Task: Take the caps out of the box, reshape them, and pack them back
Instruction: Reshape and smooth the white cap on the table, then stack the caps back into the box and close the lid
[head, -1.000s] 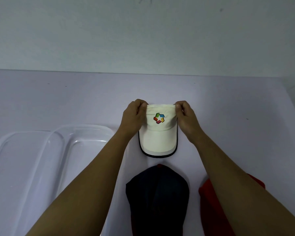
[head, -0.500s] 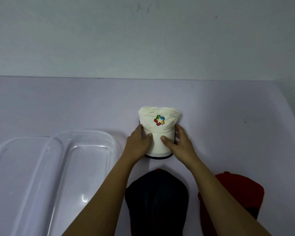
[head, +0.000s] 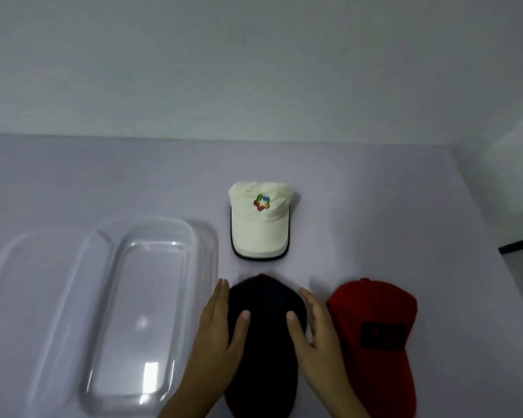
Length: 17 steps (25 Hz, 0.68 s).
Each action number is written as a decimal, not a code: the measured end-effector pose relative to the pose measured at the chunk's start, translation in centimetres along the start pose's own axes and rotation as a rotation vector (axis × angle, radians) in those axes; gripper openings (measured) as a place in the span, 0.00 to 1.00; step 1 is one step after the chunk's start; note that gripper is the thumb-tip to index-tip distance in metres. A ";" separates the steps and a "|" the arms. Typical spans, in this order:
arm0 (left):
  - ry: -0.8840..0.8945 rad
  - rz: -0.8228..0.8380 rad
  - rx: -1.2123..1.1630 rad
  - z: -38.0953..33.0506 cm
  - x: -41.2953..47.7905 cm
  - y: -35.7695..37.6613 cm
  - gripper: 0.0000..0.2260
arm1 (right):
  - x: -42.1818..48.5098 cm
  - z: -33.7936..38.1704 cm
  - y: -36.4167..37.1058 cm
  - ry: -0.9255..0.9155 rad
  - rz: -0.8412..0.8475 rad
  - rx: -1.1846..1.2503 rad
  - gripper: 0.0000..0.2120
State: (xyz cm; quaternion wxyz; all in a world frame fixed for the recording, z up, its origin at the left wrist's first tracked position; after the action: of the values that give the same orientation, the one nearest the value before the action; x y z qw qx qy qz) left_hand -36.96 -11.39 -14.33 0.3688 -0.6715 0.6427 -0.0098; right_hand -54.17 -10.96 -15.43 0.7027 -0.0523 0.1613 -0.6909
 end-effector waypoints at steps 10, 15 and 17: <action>-0.159 0.073 -0.063 5.1 -3.1 2.8 0.44 | -2.8 -5.9 2.2 0.328 0.085 0.126 0.54; -0.171 0.144 -0.181 5.6 -2.9 2.1 0.37 | -2.7 -6.7 2.1 0.425 0.048 0.402 0.28; -0.168 0.156 -0.239 5.4 -3.1 1.9 0.35 | -2.9 -6.0 2.7 0.401 0.105 0.447 0.20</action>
State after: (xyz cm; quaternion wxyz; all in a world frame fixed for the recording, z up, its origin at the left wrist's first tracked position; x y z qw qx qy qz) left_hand -36.45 -5.90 -17.83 0.3383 -0.6572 0.6563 0.1514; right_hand -53.40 -7.12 -21.44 0.6858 0.2498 0.1432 -0.6684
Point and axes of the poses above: each hand's wrist, its own x-axis towards the middle knuckle, its own y-axis out of the palm, z = x × y, the point moved 10 cm from there along x, towards the middle knuckle, and after that the axes turned 12 degrees about -y, right-handed, at the moved point
